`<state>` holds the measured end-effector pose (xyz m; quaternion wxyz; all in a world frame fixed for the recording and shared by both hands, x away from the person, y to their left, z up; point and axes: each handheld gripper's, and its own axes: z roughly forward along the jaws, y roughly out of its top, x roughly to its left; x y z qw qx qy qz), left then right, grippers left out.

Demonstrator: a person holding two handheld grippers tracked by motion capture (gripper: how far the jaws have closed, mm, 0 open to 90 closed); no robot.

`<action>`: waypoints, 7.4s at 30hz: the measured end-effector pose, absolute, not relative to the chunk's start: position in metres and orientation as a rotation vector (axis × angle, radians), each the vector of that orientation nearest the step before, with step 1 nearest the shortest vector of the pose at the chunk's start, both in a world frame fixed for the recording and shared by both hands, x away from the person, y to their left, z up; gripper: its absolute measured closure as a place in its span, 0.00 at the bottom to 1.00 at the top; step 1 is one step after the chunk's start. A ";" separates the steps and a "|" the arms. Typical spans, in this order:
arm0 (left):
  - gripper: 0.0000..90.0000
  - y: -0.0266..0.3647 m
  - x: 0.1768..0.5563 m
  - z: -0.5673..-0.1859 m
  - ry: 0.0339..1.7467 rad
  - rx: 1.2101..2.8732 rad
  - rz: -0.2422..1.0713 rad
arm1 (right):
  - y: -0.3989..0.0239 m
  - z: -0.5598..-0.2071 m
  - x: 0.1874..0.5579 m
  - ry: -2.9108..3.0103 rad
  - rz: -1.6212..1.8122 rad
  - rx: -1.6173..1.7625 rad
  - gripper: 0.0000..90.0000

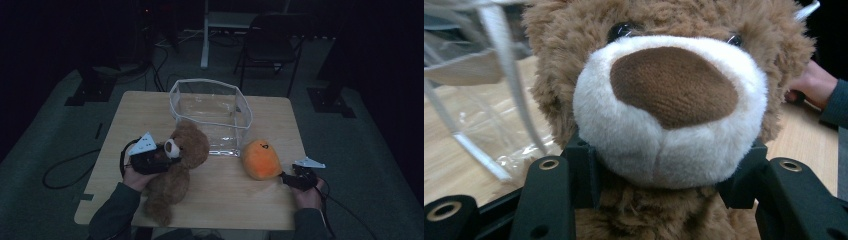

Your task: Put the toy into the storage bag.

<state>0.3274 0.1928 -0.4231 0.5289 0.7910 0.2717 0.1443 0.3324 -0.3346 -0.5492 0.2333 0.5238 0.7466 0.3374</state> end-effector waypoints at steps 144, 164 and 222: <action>0.51 0.217 0.408 -0.264 0.606 1.719 0.532 | -0.334 -0.549 0.332 2.049 0.930 1.441 0.37; 0.51 0.204 0.426 -0.244 0.595 1.718 0.538 | -0.334 -0.549 0.332 2.051 0.931 1.437 0.36; 0.51 0.125 0.487 -0.212 0.504 1.693 0.496 | -0.334 -0.549 0.331 2.054 0.929 1.436 0.36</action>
